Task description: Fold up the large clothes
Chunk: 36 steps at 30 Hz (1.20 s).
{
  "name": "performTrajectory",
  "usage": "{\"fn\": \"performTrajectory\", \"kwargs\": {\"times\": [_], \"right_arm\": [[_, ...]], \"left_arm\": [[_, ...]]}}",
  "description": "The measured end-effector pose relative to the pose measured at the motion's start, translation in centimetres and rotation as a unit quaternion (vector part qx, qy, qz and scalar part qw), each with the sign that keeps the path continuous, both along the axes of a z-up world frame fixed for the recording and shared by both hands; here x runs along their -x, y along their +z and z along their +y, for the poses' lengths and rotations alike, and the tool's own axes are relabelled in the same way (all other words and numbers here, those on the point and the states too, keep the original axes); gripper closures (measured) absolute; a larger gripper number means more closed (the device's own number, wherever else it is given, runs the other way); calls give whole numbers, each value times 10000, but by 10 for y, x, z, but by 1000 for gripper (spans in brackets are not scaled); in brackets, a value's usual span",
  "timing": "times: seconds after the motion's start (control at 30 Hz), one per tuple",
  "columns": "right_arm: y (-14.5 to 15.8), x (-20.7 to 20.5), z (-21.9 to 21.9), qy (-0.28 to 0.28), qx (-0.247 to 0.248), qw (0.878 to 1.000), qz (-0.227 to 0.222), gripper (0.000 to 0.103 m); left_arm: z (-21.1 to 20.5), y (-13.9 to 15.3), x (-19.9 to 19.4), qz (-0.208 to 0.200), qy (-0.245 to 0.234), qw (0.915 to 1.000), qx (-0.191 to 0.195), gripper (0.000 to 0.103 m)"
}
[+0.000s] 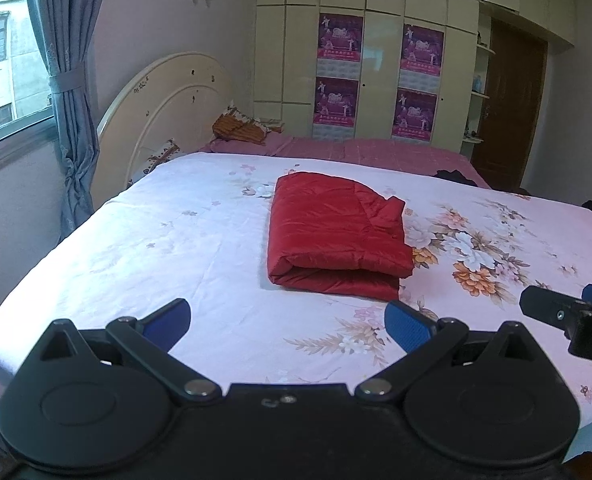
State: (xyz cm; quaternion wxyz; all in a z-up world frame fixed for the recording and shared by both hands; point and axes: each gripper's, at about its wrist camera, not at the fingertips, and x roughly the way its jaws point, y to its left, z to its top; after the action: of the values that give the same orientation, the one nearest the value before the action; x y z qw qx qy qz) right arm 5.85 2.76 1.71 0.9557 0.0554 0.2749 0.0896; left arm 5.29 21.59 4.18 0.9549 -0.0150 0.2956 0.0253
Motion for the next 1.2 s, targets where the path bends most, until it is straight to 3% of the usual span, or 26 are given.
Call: {"fn": "performTrajectory", "kwargs": {"times": [1.2], "right_arm": [[-11, -16, 1, 5, -57, 9999, 124, 0]], "left_arm": [[10, -8, -16, 135, -25, 9999, 80, 0]]}}
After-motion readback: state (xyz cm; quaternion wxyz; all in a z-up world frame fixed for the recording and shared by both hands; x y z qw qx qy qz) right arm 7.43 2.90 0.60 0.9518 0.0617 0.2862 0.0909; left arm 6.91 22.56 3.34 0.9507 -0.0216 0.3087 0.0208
